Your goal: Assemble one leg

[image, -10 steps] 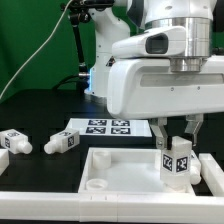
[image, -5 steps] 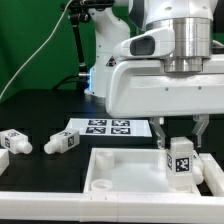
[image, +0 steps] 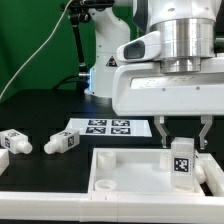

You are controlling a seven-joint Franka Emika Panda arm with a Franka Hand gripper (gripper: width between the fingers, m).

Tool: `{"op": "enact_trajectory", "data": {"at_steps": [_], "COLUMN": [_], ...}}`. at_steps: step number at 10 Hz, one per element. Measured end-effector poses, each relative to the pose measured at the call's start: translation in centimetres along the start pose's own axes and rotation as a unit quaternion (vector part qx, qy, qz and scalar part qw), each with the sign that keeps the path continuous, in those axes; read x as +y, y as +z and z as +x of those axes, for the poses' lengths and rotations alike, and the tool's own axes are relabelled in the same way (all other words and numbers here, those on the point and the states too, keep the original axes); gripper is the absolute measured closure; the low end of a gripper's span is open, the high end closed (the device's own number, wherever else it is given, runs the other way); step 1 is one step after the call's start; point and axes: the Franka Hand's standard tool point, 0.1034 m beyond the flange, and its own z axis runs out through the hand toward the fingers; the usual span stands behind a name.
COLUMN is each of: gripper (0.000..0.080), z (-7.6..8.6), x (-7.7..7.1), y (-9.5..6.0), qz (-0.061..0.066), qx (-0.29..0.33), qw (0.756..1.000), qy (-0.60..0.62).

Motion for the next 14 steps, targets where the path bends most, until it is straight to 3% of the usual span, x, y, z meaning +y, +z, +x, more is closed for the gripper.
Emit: {"op": "enact_trajectory", "data": {"at_steps": [3,7,9,12,14], "gripper": [0.0517,0.0517,0.0216,0.0152,0.0151], "z": [-0.51,-0.51,-0.31,-0.41,-0.53], "x": [-0.2,-0.05,0.22,0.24,-0.24], "y": [-0.06,-0.1,-0.08,0.09,-0.06], "qz": [-0.018,-0.019,-0.02,-0.021,-0.024], "qx": [0.005,0.001,0.001,-0.004,-0.009], "qw": [0.988,0.988,0.997,0.994,0.978], "qy": [0.153,0.152,0.071,-0.103,-0.206]}}
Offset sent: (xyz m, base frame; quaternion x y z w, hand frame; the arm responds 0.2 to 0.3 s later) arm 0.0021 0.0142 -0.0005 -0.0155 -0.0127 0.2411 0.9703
